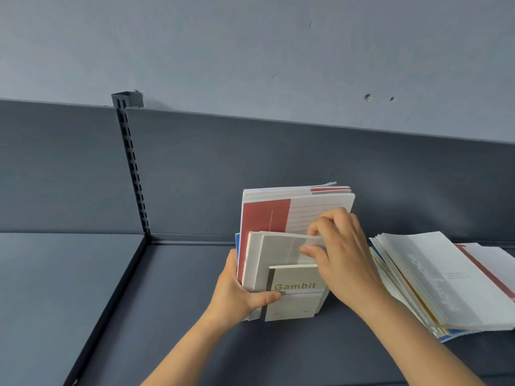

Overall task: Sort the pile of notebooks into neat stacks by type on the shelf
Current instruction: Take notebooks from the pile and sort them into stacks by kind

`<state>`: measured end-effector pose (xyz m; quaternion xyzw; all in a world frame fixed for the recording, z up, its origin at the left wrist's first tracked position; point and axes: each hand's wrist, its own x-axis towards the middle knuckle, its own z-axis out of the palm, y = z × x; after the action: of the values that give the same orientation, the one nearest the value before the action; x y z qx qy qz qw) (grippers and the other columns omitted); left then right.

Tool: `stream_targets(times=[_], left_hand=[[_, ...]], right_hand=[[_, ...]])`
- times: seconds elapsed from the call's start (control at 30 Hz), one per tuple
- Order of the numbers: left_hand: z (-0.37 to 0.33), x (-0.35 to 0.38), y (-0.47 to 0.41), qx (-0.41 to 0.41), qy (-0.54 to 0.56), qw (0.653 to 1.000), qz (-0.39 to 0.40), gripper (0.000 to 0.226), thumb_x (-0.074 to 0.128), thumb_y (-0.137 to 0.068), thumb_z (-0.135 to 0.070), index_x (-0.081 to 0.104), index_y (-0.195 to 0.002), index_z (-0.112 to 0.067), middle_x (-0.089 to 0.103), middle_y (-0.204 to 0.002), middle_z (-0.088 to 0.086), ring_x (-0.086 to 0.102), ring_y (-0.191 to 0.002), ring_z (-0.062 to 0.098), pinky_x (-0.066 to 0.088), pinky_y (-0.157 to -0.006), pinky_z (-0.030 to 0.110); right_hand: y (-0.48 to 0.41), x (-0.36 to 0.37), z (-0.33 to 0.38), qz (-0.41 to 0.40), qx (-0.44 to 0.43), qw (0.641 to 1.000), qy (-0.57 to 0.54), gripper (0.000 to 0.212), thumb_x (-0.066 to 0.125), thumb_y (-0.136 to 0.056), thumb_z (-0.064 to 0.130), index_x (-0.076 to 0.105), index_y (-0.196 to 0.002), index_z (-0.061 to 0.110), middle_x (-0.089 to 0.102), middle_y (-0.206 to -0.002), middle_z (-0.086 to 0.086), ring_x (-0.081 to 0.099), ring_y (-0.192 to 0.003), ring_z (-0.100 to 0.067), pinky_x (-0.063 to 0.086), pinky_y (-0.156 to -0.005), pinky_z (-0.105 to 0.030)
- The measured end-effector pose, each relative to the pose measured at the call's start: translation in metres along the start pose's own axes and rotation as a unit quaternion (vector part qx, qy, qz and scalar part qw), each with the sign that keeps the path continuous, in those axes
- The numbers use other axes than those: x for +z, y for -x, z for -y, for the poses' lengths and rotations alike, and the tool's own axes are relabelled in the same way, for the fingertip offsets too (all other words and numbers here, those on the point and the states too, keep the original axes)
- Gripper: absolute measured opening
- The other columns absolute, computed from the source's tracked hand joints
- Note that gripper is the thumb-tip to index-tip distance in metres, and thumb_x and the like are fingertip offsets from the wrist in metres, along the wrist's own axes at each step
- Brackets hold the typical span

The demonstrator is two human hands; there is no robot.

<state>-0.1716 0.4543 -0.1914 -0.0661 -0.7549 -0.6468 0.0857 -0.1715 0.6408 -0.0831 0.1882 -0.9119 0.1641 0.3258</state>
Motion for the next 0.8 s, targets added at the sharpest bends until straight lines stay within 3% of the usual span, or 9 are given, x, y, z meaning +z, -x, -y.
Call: stream_targets(times=[0.07,0.13,0.23,0.3,0.37,0.47,0.6,0.7,0.8], left_hand=[[-0.001,0.0,0.0,-0.003,0.001,1.0,0.006,0.085,0.094,-0.054,-0.019,0.043,-0.12,-0.034,0.062,-0.116,-0.011,0.061,-0.111,0.008,0.056,-0.089,0.031],[-0.001,0.0,-0.001,-0.003,-0.001,1.0,0.011,0.085,0.094,-0.055,-0.015,0.043,-0.121,-0.034,0.063,-0.116,-0.011,0.062,-0.111,0.008,0.057,-0.088,0.031],[-0.005,0.001,-0.002,-0.001,-0.002,1.0,0.014,0.083,0.093,-0.058,-0.014,0.043,-0.121,-0.036,0.064,-0.115,-0.01,0.063,-0.11,0.006,0.058,-0.085,0.027],[-0.008,0.002,-0.001,-0.002,0.004,1.0,0.012,0.081,0.092,-0.058,-0.011,0.044,-0.117,-0.038,0.065,-0.113,-0.01,0.064,-0.106,0.004,0.057,-0.073,0.019],[-0.009,0.002,0.0,-0.001,0.009,1.0,0.006,0.08,0.092,-0.057,-0.009,0.045,-0.115,-0.037,0.065,-0.111,-0.011,0.065,-0.103,0.003,0.055,-0.07,0.016],[-0.008,0.003,0.001,-0.002,0.015,1.0,-0.002,0.081,0.093,-0.055,-0.008,0.046,-0.115,-0.034,0.065,-0.11,-0.013,0.064,-0.103,0.0,0.054,-0.076,0.016],[-0.006,0.003,0.001,-0.005,0.013,1.0,0.007,0.084,0.095,-0.053,-0.018,0.045,-0.119,-0.034,0.064,-0.113,-0.013,0.063,-0.11,0.007,0.057,-0.085,0.027],[-0.007,0.002,0.0,-0.004,0.006,1.0,0.006,0.084,0.095,-0.053,-0.021,0.044,-0.118,-0.037,0.063,-0.113,-0.016,0.062,-0.11,0.004,0.056,-0.088,0.029],[-0.008,0.003,0.0,-0.009,0.004,1.0,0.008,0.082,0.094,-0.053,-0.022,0.044,-0.117,-0.038,0.062,-0.114,-0.013,0.061,-0.11,0.006,0.057,-0.088,0.03]], right_hand=[[0.001,-0.005,-0.007,0.0,0.009,1.0,-0.017,0.026,0.079,-0.073,0.019,0.057,-0.086,0.017,0.048,-0.102,0.002,0.036,-0.096,-0.014,0.049,-0.078,-0.039],[-0.001,-0.013,-0.009,-0.011,0.014,0.998,-0.055,0.034,0.073,-0.078,0.031,0.057,-0.106,0.02,0.044,-0.117,0.003,0.034,-0.108,-0.013,0.042,-0.09,-0.037],[-0.017,-0.031,-0.002,-0.013,-0.004,0.998,-0.06,0.053,0.052,-0.09,0.04,0.04,-0.139,0.024,0.035,-0.144,0.002,0.022,-0.134,-0.015,0.024,-0.11,-0.042],[-0.03,-0.035,0.007,0.046,-0.005,0.999,-0.022,0.052,0.044,-0.097,0.038,0.032,-0.146,0.027,0.028,-0.152,0.008,0.014,-0.143,-0.012,0.007,-0.117,-0.046],[-0.034,-0.03,0.01,0.084,-0.012,0.996,0.007,0.046,0.044,-0.098,0.036,0.039,-0.142,0.028,0.035,-0.149,0.01,0.023,-0.141,-0.013,0.004,-0.116,-0.046],[-0.027,-0.023,0.005,0.017,-0.037,0.999,-0.006,0.038,0.053,-0.089,0.03,0.058,-0.126,0.022,0.057,-0.129,0.004,0.049,-0.119,-0.016,0.021,-0.111,-0.049],[-0.017,-0.023,-0.006,-0.045,-0.058,0.997,0.01,0.034,0.06,-0.083,0.025,0.064,-0.116,0.018,0.062,-0.119,0.0,0.05,-0.109,-0.014,0.029,-0.107,-0.056],[-0.022,-0.031,-0.011,-0.053,-0.033,0.998,-0.014,0.023,0.073,-0.077,0.021,0.065,-0.098,0.014,0.062,-0.111,0.001,0.057,-0.102,-0.02,0.037,-0.102,-0.056],[-0.031,-0.049,-0.018,-0.032,0.032,0.997,-0.064,0.022,0.082,-0.07,0.017,0.067,-0.086,0.013,0.058,-0.096,0.006,0.057,-0.089,-0.018,0.049,-0.084,-0.043]])
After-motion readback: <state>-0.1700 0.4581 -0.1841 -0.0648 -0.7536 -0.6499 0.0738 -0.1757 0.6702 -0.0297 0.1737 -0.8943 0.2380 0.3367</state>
